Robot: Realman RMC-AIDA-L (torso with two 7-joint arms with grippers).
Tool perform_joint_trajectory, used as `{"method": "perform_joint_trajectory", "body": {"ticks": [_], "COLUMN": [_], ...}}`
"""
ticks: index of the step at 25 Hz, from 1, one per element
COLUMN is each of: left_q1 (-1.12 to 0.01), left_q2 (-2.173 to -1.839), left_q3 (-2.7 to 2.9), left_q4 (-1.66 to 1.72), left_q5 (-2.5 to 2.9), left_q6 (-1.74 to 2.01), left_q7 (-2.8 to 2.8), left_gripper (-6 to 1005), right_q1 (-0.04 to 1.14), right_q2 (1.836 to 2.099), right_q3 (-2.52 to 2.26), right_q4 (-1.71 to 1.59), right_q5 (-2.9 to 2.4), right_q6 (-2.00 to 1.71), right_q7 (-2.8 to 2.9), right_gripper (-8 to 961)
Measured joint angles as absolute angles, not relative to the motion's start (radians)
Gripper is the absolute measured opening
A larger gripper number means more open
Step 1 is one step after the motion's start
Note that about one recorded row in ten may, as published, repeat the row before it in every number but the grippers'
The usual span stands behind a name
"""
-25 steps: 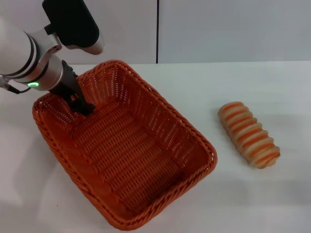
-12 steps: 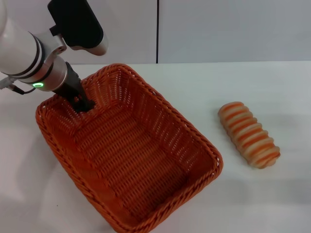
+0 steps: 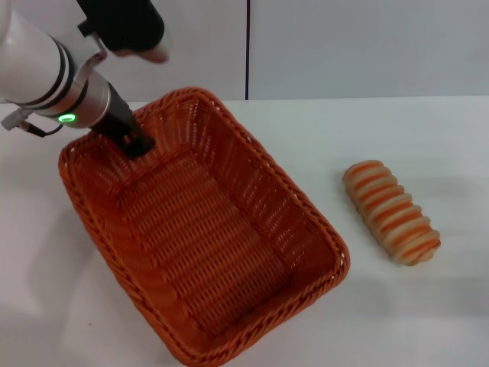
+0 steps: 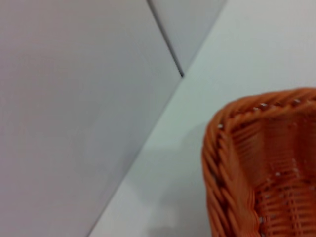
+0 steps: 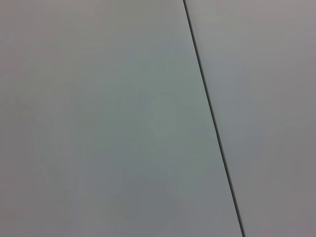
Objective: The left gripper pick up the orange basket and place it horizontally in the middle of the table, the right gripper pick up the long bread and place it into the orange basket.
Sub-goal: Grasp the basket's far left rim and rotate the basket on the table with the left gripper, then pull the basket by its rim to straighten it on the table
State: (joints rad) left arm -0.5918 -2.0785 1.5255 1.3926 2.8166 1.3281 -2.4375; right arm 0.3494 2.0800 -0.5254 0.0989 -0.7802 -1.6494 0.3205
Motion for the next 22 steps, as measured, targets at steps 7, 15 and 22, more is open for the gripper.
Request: {"method": "perform_joint_trajectory", "body": {"ticks": [7,15,22], "left_q1": [-0.556,-0.524,-0.461], "left_q2": [-2.074,-2.073,-2.075], "left_q3": [1.52,1.416,1.239], "left_q4": [1.503,1.509,1.52], "left_q5": [2.794,2.799,2.789], "left_q6": [1.376,1.457,1.461], "left_q7": [-2.638,-2.874,-2.879], "left_gripper": [316,208,197], "right_q1": [0.341,0.306,0.317], "right_q2": [2.077,2.075,2.072], "right_q3": [-0.522,-0.52,-0.52], "right_q4": [0.057,-0.082,-0.106], "right_q5": [-0.771,-0.77,-0.77], "right_q6": [-1.641,-1.603,-1.598], "right_q7": [0.376,0.538,0.54], "right_gripper": [741,740,740]}}
